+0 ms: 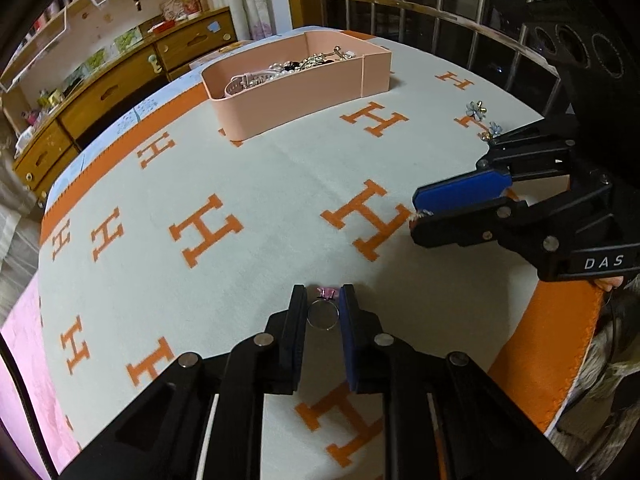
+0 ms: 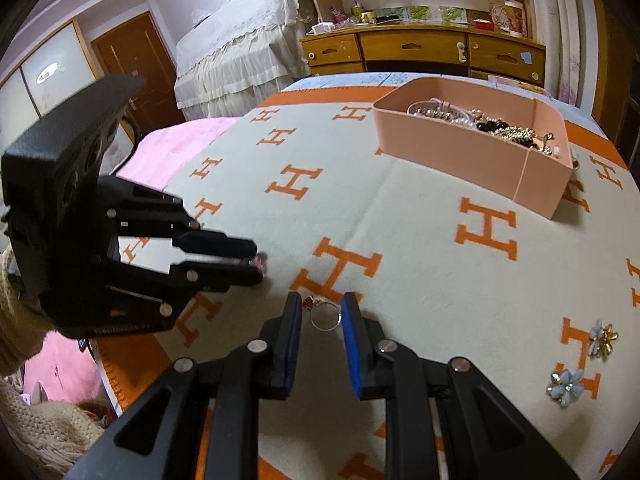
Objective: Organize jewelry
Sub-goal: 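Carry both rings into the pink box and open both grippers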
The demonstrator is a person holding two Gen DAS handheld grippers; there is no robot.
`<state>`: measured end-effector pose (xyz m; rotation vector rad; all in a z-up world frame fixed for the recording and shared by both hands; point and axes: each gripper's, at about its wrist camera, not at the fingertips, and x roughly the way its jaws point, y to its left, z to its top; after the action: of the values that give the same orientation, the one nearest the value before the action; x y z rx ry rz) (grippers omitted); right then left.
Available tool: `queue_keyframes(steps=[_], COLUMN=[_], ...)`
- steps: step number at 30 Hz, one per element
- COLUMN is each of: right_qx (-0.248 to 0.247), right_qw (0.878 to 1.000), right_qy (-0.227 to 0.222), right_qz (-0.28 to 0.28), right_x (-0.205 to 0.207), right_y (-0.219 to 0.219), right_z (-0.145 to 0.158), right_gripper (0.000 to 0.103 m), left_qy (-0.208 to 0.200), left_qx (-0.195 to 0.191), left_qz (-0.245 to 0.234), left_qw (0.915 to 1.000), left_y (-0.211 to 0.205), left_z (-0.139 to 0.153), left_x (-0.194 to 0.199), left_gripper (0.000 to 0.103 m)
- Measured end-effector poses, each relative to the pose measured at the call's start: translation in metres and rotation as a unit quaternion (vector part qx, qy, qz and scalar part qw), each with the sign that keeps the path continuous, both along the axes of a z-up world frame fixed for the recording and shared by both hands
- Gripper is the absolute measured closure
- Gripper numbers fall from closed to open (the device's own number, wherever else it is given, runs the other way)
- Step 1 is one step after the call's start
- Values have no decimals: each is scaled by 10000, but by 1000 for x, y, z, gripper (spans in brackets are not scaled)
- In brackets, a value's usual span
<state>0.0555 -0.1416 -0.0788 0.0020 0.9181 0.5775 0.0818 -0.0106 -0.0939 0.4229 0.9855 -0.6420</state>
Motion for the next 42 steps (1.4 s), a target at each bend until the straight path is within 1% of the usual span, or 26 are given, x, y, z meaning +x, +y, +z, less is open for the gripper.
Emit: queue_keyframes(steps=[4,6,10,14,17,19,21,22,25,27,29,30,31,32,33,34,35,39,42], right_qx=[50,78,165,240,490,669,856,930,1097,1144,1122,1106,1094,1104,1120,1120,1096,1043,1073], right_qw=[9999,9996,9984,9961,9934,9906,9863,9844,9780,9750,9718,9707,9697,9682,9669,9659,9651,9638,9630], right_qy=[-117,-251,-475,-580,-425,-295,-163,-99,78,235,327,380,425,500,556,596,623,602,494], right_qz=[-54,-99,-268,-619,-946,-1156,-1403,-1491,-1774,-1889,-2046,-2099,-2142,-2190,-2225,-2259,-2296,-2380,-2424], right_x=[-1,0,10,42,77,101,129,140,175,191,201,207,210,214,216,217,217,211,196], right_y=[-3,-6,-15,-32,-49,-60,-71,-75,-84,-87,-88,-89,-89,-90,-91,-91,-92,-94,-97], right_z=[13,25,53,81,94,99,103,103,99,91,83,78,75,70,66,63,60,54,57], right_gripper=[83,83,83,83,83,83,83,83,82,82,82,82,81,81,81,81,81,81,81], left_qy=[-62,-125,-353,-640,-694,-755,-734,-678,-608,-521,-432,-365,-339,-344,-366,-419,-460,-385,-485], left_qx=[-20,-45,-149,-308,-416,-424,-442,-467,-470,-461,-518,-574,-574,-567,-552,-523,-498,-473,-453], left_qz=[14,19,65,117,215,357,502,635,946,1178,1343,1416,1469,1512,1565,1624,1655,1725,1796], left_qw=[10000,9999,9992,9974,9965,9956,9951,9946,9925,9906,9886,9876,9869,9863,9855,9845,9839,9831,9815], left_y=[-3,-5,-15,-31,-43,-54,-62,-66,-72,-74,-73,-72,-71,-71,-71,-71,-71,-68,-62], left_z=[8,17,48,83,101,109,113,113,110,105,99,95,92,89,86,84,81,73,74], left_x=[-6,-5,9,37,66,92,114,131,166,189,203,210,215,216,220,221,221,216,200], left_gripper=[89,89,89,89,89,89,89,89,89,89,89,84,74,68,54,44,41,40,39])
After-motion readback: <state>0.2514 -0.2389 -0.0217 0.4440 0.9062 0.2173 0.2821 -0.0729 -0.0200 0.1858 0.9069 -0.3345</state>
